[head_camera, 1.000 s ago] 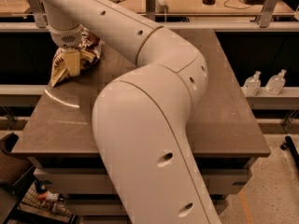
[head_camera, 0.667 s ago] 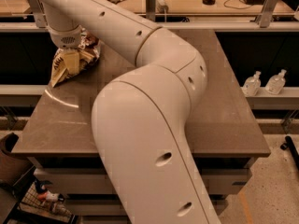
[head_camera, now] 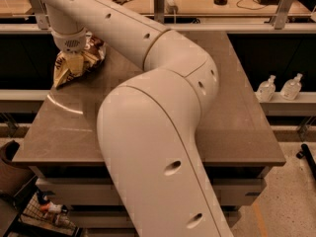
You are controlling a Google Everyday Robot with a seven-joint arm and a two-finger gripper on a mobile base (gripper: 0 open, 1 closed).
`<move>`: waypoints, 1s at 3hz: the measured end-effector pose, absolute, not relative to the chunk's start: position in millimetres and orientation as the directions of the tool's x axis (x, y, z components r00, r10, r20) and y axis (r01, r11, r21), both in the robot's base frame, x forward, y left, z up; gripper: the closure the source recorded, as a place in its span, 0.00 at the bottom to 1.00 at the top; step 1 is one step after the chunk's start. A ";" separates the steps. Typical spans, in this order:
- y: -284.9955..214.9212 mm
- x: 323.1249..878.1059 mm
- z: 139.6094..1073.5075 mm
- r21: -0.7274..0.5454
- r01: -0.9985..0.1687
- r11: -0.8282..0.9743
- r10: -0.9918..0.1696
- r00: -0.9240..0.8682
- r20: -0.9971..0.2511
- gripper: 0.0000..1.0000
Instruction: Pick brown chip bag
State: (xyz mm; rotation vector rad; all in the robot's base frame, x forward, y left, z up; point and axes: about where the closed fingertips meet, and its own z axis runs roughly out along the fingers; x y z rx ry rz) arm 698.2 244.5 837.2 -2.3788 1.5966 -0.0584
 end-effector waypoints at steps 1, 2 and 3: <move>244.5 698.2 837.1 -0.249 -0.902 -0.353 -0.913 0.390 -0.119 1.00; 238.9 701.0 842.4 -0.262 -0.897 -0.356 -0.898 0.405 -0.169 1.00; 229.0 704.0 859.1 -0.288 -0.890 -0.354 -0.886 0.418 -0.202 1.00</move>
Offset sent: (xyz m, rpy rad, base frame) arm 0.0055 -0.0180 0.0212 0.1317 0.0139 0.0434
